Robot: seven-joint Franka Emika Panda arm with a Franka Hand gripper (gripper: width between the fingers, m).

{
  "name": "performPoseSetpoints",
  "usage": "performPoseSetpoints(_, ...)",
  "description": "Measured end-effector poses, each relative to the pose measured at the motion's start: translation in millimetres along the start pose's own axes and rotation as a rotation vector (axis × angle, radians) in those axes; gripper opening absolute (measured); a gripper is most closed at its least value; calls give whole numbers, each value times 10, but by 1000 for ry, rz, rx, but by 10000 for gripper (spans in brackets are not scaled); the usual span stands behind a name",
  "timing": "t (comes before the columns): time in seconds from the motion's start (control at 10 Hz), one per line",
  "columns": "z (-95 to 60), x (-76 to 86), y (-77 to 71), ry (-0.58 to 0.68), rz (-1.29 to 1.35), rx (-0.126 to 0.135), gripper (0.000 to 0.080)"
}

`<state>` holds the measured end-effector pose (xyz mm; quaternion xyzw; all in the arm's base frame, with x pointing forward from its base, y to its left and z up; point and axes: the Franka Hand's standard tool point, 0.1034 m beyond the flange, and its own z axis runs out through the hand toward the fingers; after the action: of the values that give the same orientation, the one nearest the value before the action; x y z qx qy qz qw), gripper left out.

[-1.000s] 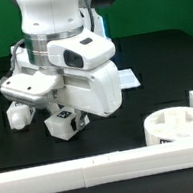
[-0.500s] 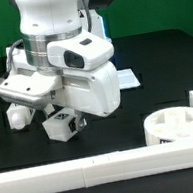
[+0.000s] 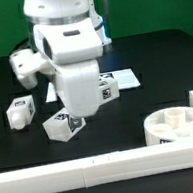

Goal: Assemble stool

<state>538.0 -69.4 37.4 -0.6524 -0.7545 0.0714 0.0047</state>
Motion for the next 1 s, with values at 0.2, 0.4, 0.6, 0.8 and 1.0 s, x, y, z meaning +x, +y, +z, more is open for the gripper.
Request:
performPoseSetpoints(0.2,8,8,-2,2,165,2,649)
performPoseSetpoints(0.4,-37,-35,32,10,391,2,649)
performPoseSetpoints(0.6,-92,-63,74,39,740,1,649)
performPoseSetpoints(0.8,-81,16,141,62,781,-57,649)
performPoseSetpoints(1.0,-71,42,127,80,915,-40,649)
